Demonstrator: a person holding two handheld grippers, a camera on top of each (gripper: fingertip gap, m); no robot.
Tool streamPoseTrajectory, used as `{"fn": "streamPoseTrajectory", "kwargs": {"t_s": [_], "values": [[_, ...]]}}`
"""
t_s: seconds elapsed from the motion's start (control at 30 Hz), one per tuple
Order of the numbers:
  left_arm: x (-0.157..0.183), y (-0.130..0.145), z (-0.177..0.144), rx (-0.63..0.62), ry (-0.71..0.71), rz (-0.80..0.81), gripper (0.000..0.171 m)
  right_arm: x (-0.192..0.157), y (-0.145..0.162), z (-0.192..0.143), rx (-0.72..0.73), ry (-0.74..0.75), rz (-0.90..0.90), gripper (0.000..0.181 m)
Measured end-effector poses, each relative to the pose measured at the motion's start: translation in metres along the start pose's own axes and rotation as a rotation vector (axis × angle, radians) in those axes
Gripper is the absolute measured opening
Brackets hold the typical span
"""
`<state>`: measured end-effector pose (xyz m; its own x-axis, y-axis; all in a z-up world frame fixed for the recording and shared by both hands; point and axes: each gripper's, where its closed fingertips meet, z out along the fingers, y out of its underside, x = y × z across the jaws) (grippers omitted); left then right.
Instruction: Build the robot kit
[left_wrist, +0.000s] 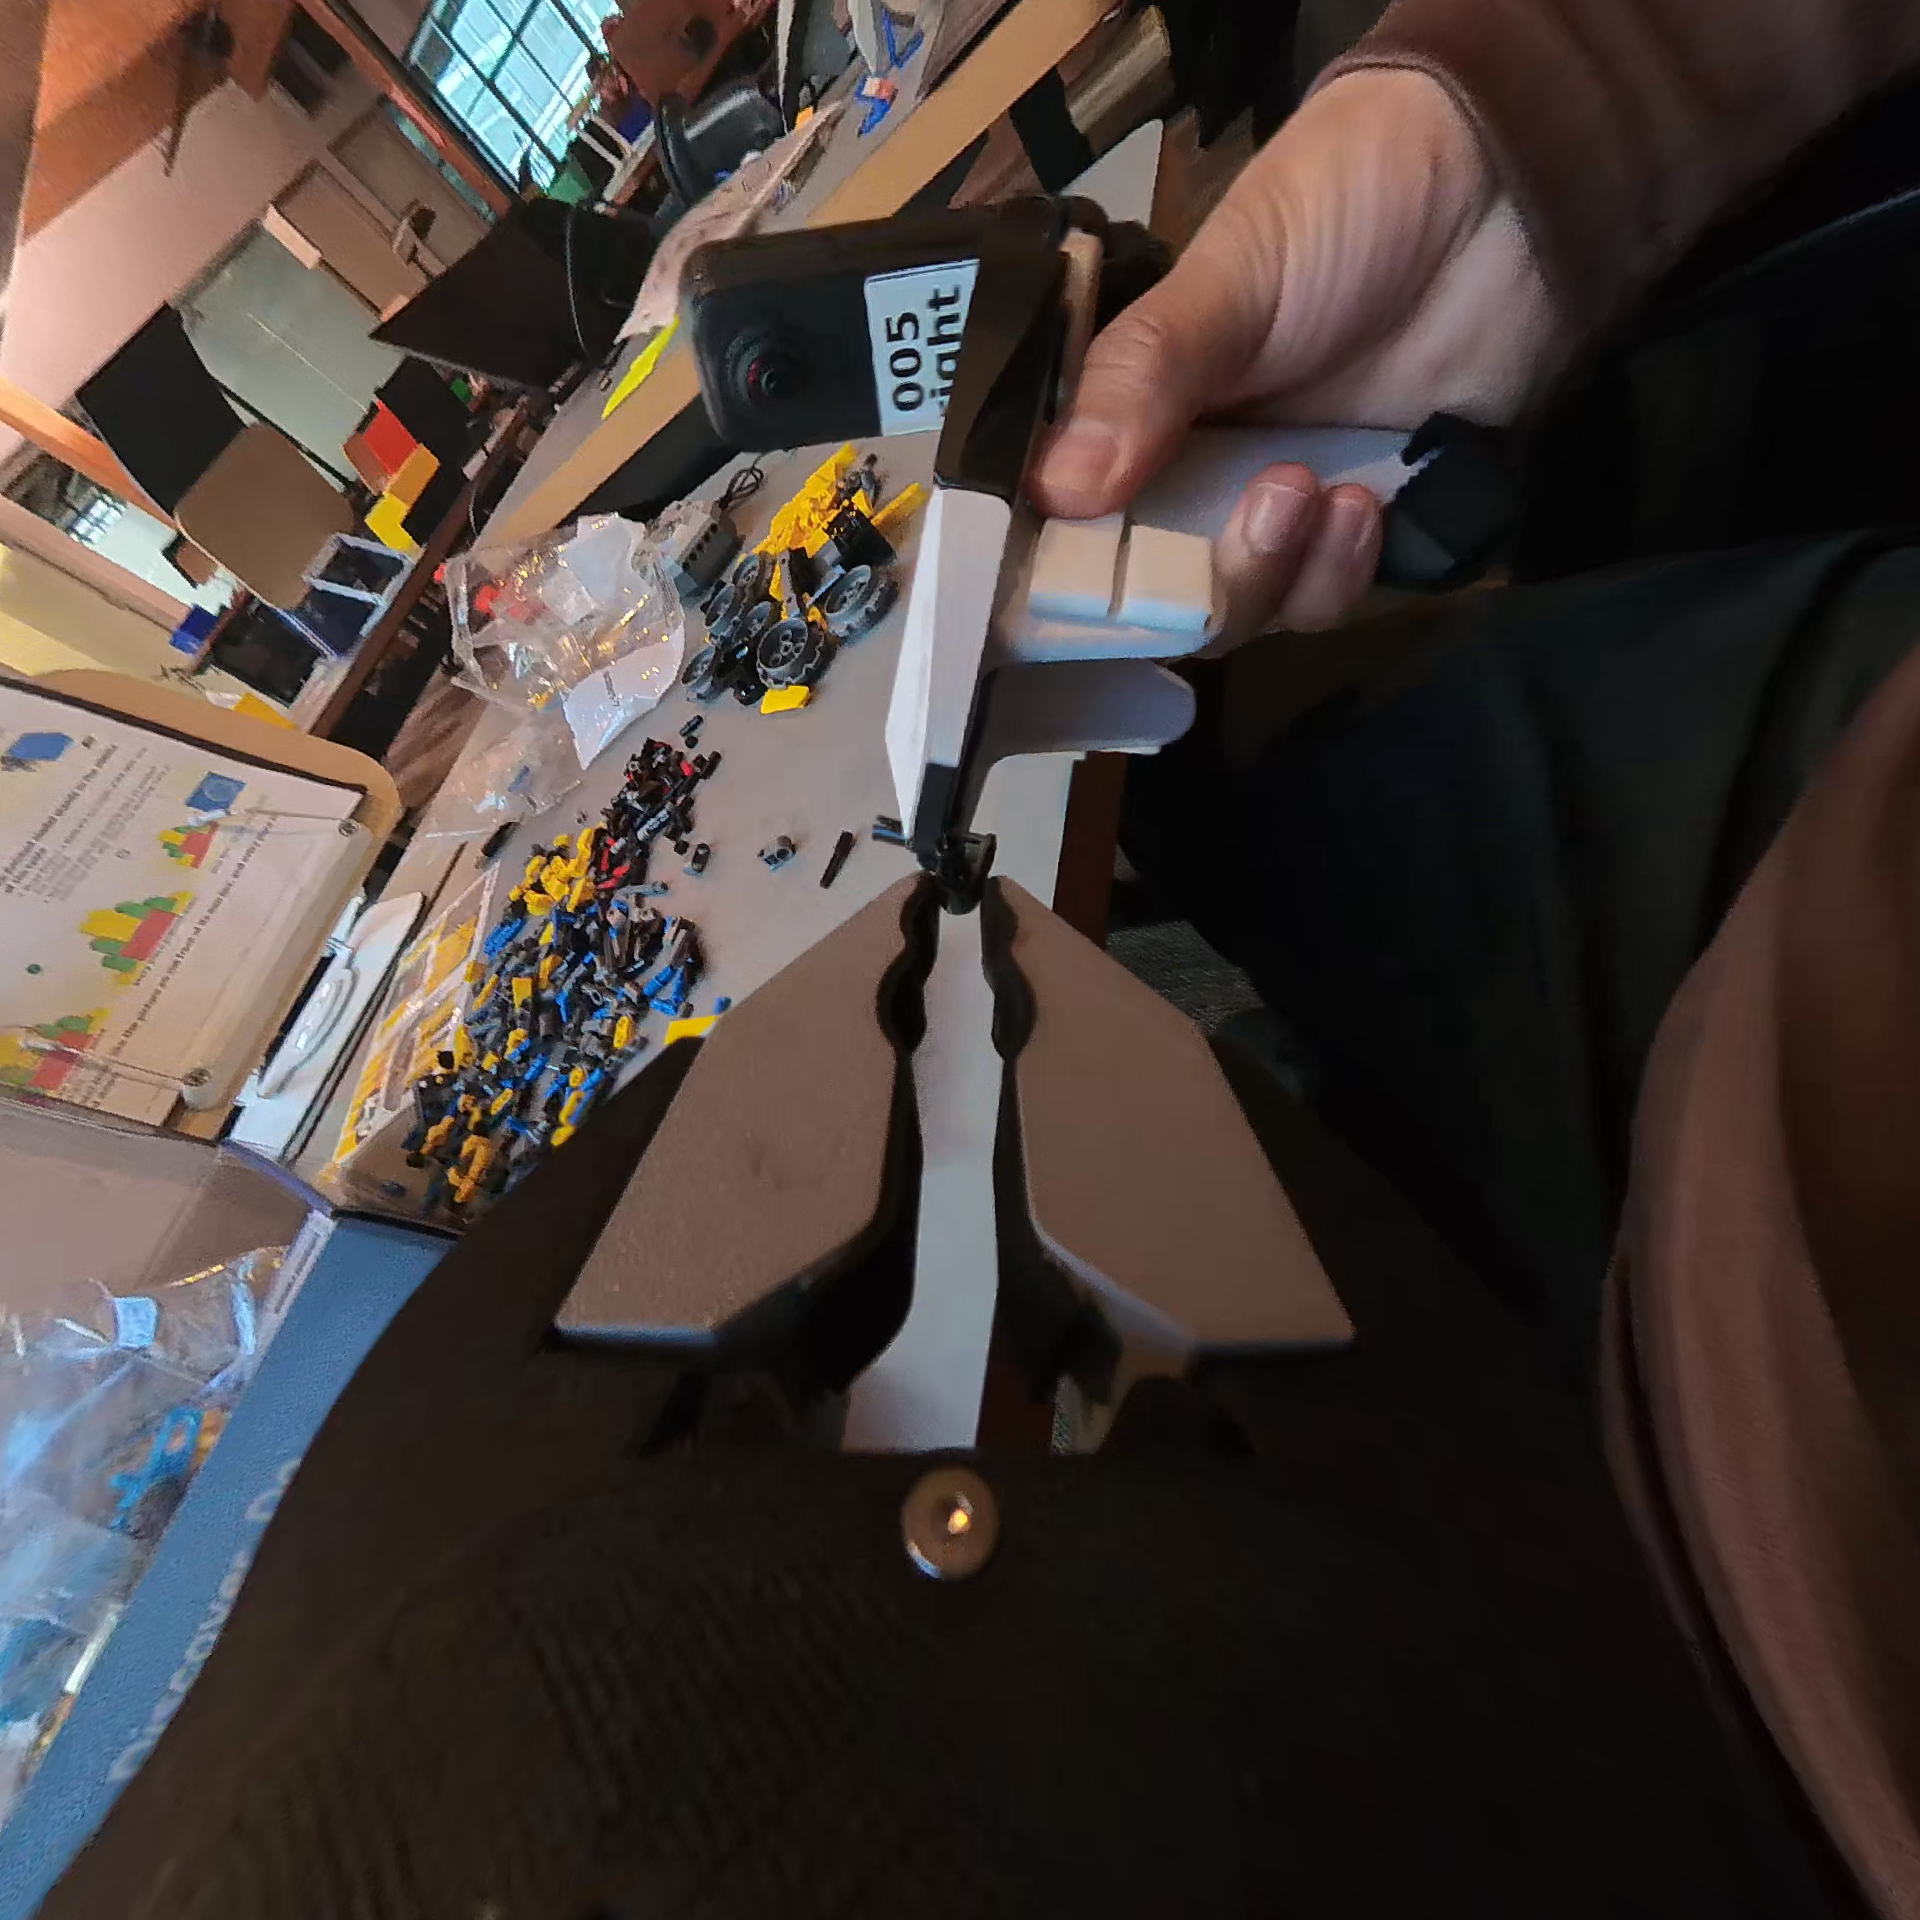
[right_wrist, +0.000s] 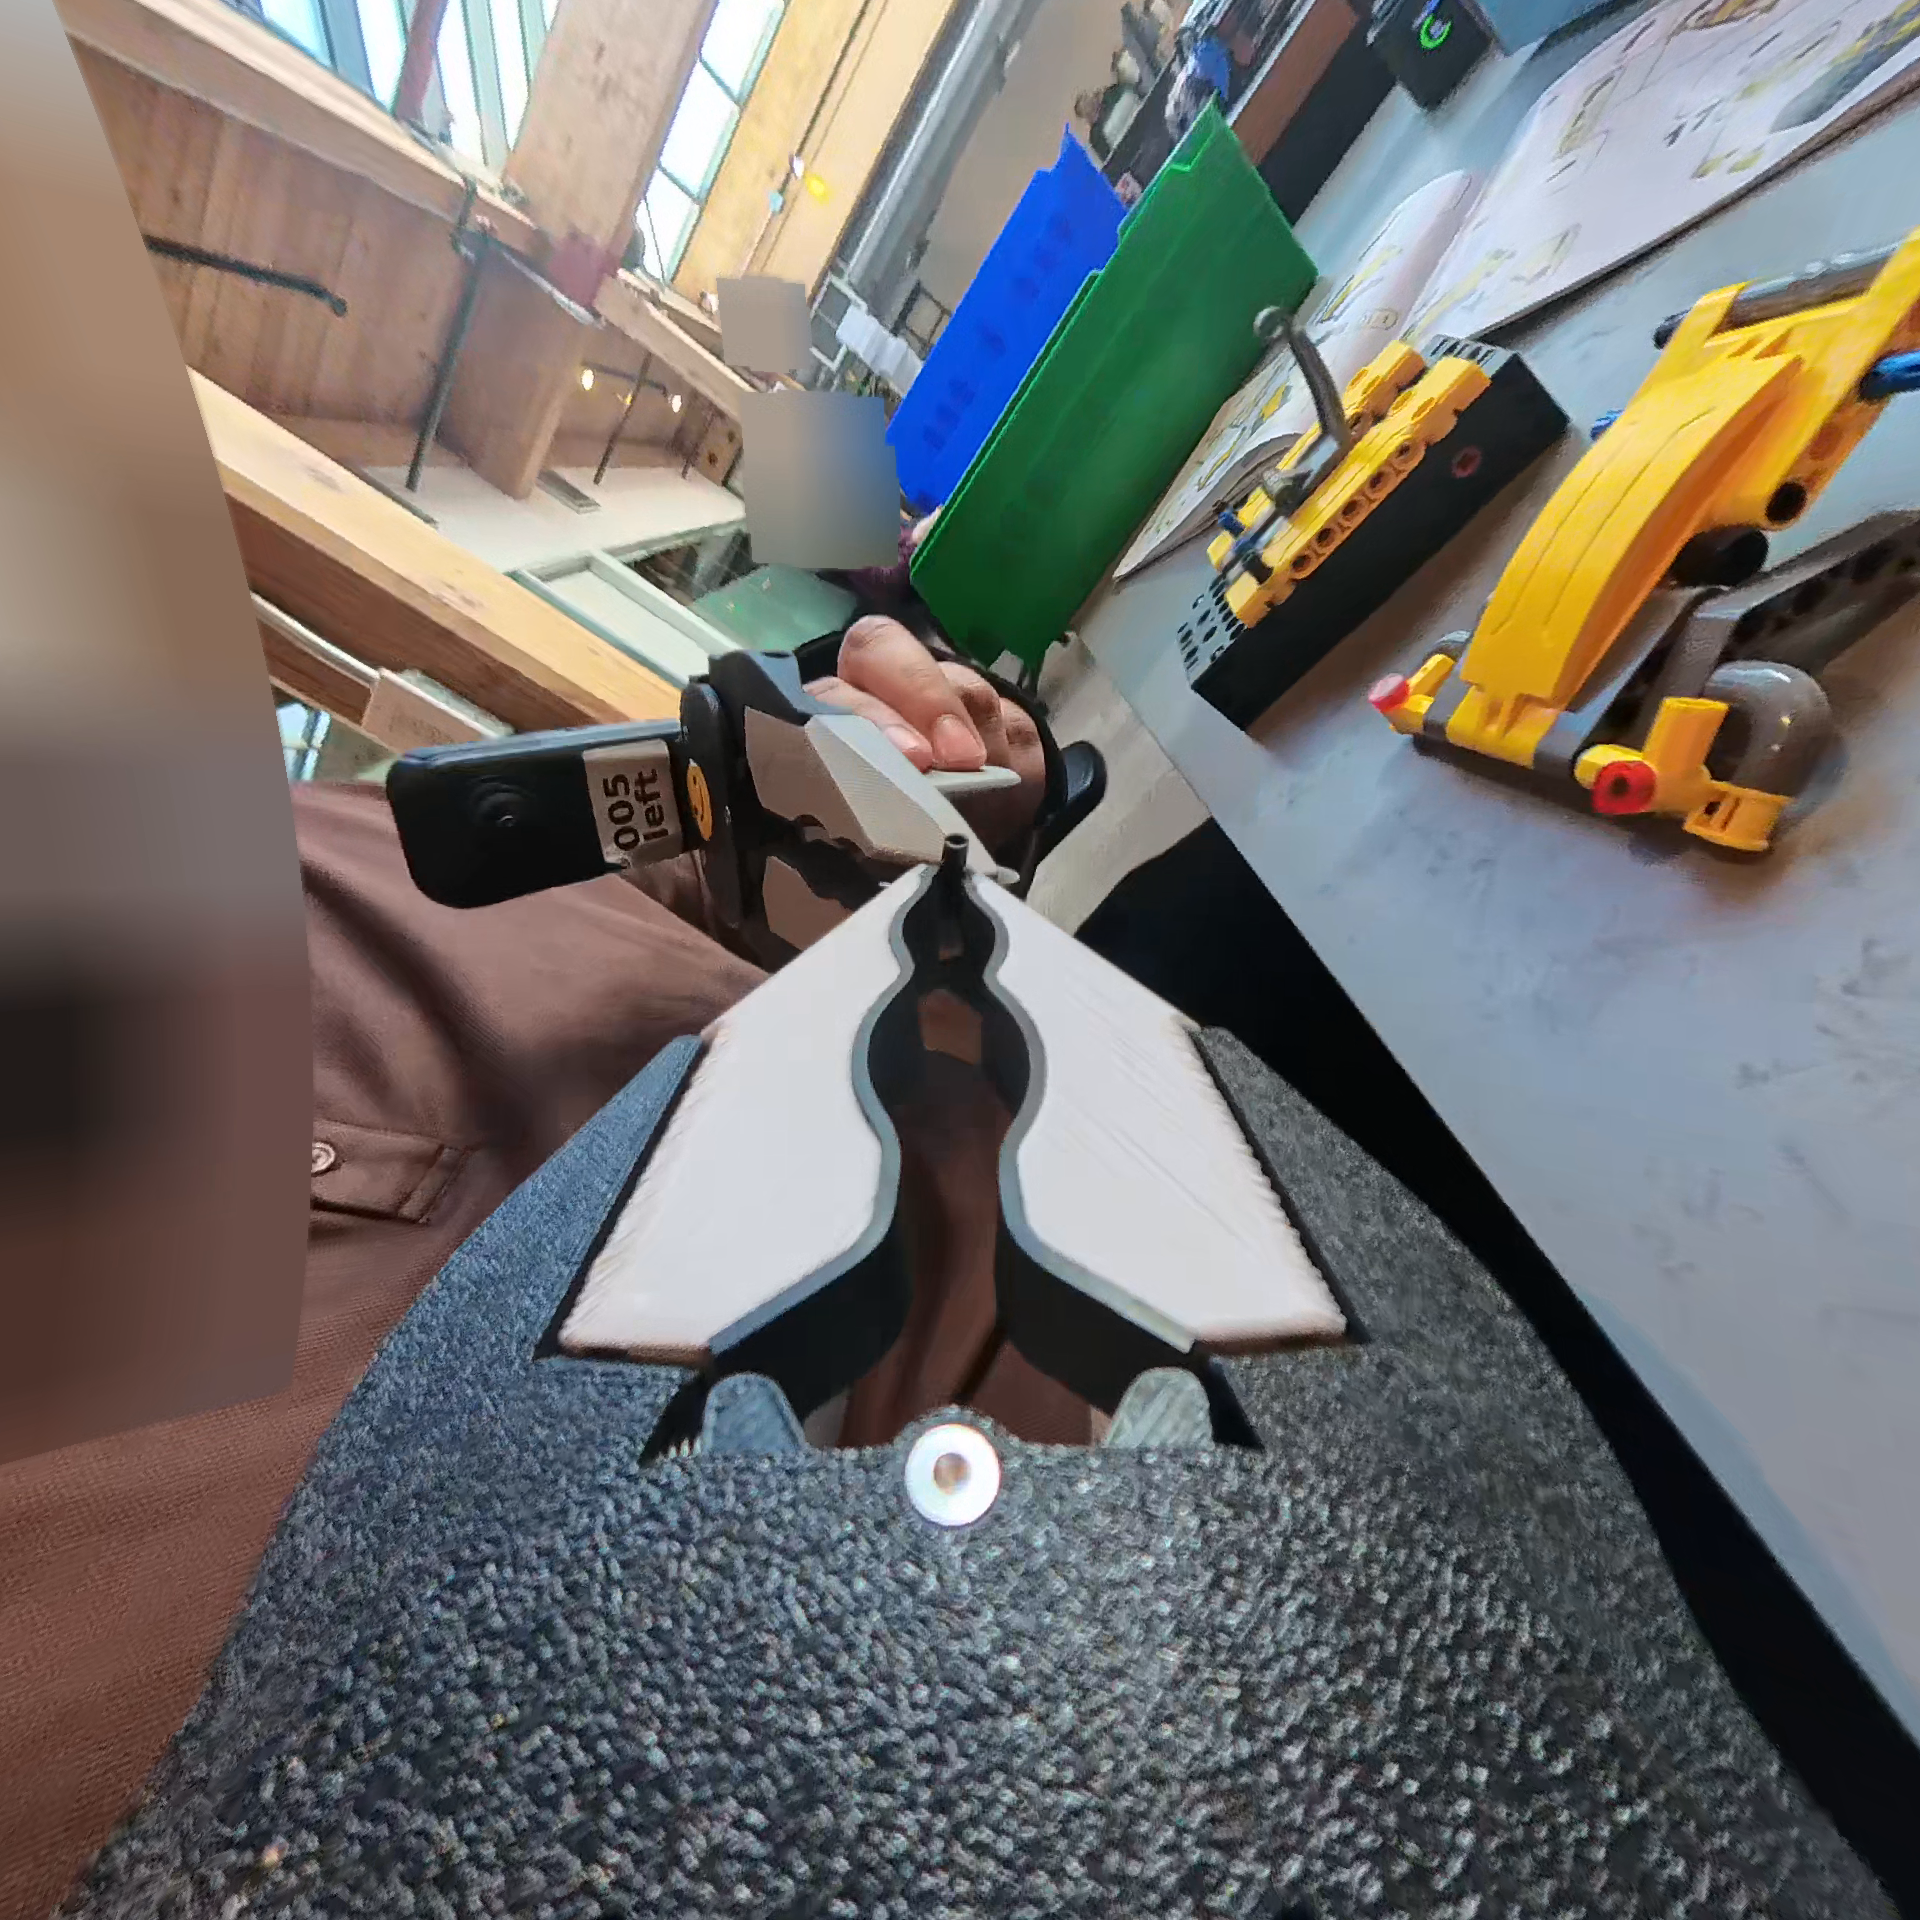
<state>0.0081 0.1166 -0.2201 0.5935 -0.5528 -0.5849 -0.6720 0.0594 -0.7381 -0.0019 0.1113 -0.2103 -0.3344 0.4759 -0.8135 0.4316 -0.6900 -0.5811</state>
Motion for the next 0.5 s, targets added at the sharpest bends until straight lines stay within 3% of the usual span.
{"fn": "streamPoseTrajectory", "kwargs": {"t_s": [0.23,0.5], "values": [[-0.004,0.014,0.005,-0.043,0.01,-0.053,0.005,0.018,-0.007,0.003,0.143,0.099,0.032,0.0],[-0.028,0.02,0.006,-0.032,-0.109,-0.133,0.005,0.024,-0.032,0.01,0.318,0.173,0.019,0.0]]}}
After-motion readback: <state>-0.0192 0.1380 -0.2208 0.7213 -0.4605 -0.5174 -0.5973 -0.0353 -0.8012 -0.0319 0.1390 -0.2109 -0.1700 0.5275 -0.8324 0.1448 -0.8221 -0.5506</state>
